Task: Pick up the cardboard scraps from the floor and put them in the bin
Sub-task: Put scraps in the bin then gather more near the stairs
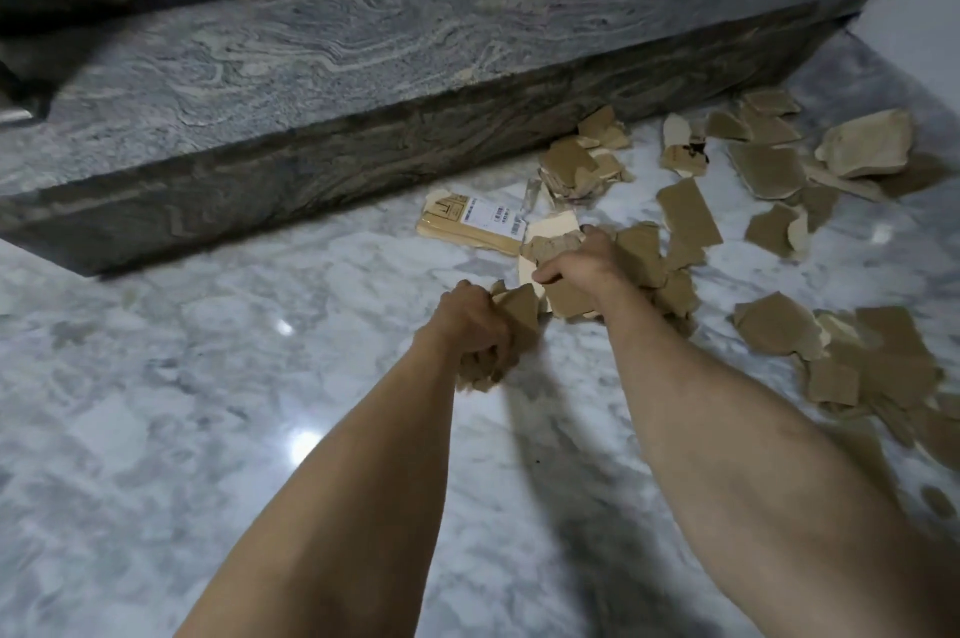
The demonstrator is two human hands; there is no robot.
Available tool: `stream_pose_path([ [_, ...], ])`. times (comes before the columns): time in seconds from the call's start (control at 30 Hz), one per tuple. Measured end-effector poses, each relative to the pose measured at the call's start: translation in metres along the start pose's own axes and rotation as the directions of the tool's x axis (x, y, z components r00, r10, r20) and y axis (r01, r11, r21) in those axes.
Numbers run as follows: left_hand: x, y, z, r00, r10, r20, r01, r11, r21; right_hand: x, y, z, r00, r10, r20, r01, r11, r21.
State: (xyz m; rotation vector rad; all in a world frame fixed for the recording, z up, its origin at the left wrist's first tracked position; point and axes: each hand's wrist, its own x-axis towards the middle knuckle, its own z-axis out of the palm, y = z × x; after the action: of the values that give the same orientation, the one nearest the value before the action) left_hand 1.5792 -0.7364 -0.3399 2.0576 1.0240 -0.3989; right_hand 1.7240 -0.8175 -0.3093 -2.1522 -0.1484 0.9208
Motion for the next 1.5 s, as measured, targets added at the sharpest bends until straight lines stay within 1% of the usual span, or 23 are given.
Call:
stream_pose_path([
  [0.07, 0.005, 0.008, 0.0, 0.998, -0.042, 0.055, 0.039, 0.998, 0.05, 0.002, 0.002, -0.006, 0.998, -0.013, 0.055, 0.021, 0.988, -0.152],
  [0.13, 0.01, 0.012, 0.0, 0.995, -0.062, 0.073, 0.053, 0.993, 0.108, 0.001, 0.003, -0.011, 0.994, -0.02, 0.108, 0.052, 0.954, -0.295],
  [0.23, 0.018, 0.015, 0.001, 0.993, -0.096, 0.075, 0.084, 0.986, 0.147, 0.004, 0.004, -0.017, 0.983, 0.0, 0.184, 0.068, 0.928, -0.366],
  [0.33, 0.016, 0.023, 0.003, 0.993, -0.097, 0.063, 0.083, 0.975, 0.205, 0.001, 0.003, -0.028, 0.974, 0.019, 0.225, 0.07, 0.922, -0.381],
  [0.43, 0.007, 0.033, 0.006, 0.995, -0.094, 0.044, 0.08, 0.964, 0.253, -0.006, 0.011, -0.038, 0.984, 0.006, 0.181, 0.065, 0.92, -0.385],
  [0.53, -0.004, 0.039, 0.0, 0.988, -0.146, 0.046, 0.133, 0.967, 0.217, -0.013, 0.023, -0.041, 0.991, 0.02, 0.132, 0.022, 0.952, -0.307],
  [0.63, -0.008, 0.043, -0.006, 0.985, -0.171, 0.033, 0.166, 0.977, 0.135, -0.014, 0.025, -0.047, 0.991, 0.057, 0.118, -0.031, 0.976, -0.215],
  [0.7, -0.003, 0.046, -0.015, 0.989, -0.148, -0.027, 0.15, 0.986, 0.072, -0.007, 0.021, -0.045, 0.994, 0.059, 0.09, -0.041, 0.981, -0.191],
  [0.77, 0.01, 0.043, -0.024, 0.986, -0.136, -0.092, 0.137, 0.991, 0.007, -0.003, 0.015, -0.041, 0.997, 0.035, 0.069, -0.022, 0.981, -0.194],
  [0.87, 0.03, 0.046, -0.044, 0.982, -0.1, -0.16, 0.09, 0.994, -0.063, 0.006, 0.005, -0.039, 0.999, 0.037, -0.002, -0.037, 0.983, -0.178],
  [0.93, 0.044, 0.046, -0.058, 0.979, -0.079, -0.19, 0.071, 0.996, -0.047, 0.012, -0.002, -0.043, 0.999, 0.042, -0.017, -0.045, 0.985, -0.168],
  [1.0, 0.058, 0.046, -0.069, 0.982, -0.054, -0.183, 0.063, 0.997, 0.039, 0.015, -0.008, -0.047, 0.998, 0.048, -0.028, -0.053, 0.982, -0.184],
  [1.03, 0.067, 0.045, -0.073, 0.984, -0.039, -0.175, 0.056, 0.994, 0.095, 0.018, -0.009, -0.048, 0.998, 0.045, -0.035, -0.051, 0.979, -0.197],
  [1.1, 0.086, 0.044, -0.08, 0.99, -0.003, -0.141, 0.04, 0.964, 0.263, 0.025, -0.014, -0.046, 0.998, 0.052, -0.019, -0.055, 0.975, -0.216],
  [1.17, 0.104, 0.045, -0.088, 0.998, 0.034, -0.061, -0.006, 0.915, 0.403, 0.039, -0.021, -0.042, 0.999, 0.035, 0.001, -0.034, 0.984, -0.176],
  [1.2, 0.114, 0.044, -0.092, 0.999, 0.054, -0.006, -0.046, 0.906, 0.42, 0.048, -0.026, -0.041, 1.0, 0.017, 0.0, -0.017, 0.989, -0.148],
  [1.23, 0.124, 0.043, -0.096, 0.997, 0.064, 0.053, -0.08, 0.913, 0.4, 0.058, -0.032, -0.04, 1.0, 0.004, -0.012, -0.005, 0.991, -0.134],
  [1.3, 0.135, 0.045, -0.101, 0.987, 0.082, 0.139, -0.131, 0.909, 0.396, 0.078, -0.047, -0.041, 0.999, -0.007, -0.042, 0.001, 0.991, -0.137],
  [1.37, 0.144, 0.043, -0.1, 0.982, 0.103, 0.155, -0.164, 0.874, 0.457, 0.1, -0.063, -0.039, 0.999, -0.009, -0.032, 0.004, 0.99, -0.142],
  [1.4, 0.146, 0.042, -0.1, 0.981, 0.101, 0.167, -0.168, 0.874, 0.457, 0.11, -0.069, -0.037, 1.0, -0.004, -0.02, 0.001, 0.989, -0.148],
  [1.5, 0.156, 0.034, -0.1, 0.964, 0.067, 0.258, -0.172, 0.895, 0.412, 0.135, -0.079, -0.028, 0.999, 0.038, 0.008, -0.035, 0.977, -0.213],
])
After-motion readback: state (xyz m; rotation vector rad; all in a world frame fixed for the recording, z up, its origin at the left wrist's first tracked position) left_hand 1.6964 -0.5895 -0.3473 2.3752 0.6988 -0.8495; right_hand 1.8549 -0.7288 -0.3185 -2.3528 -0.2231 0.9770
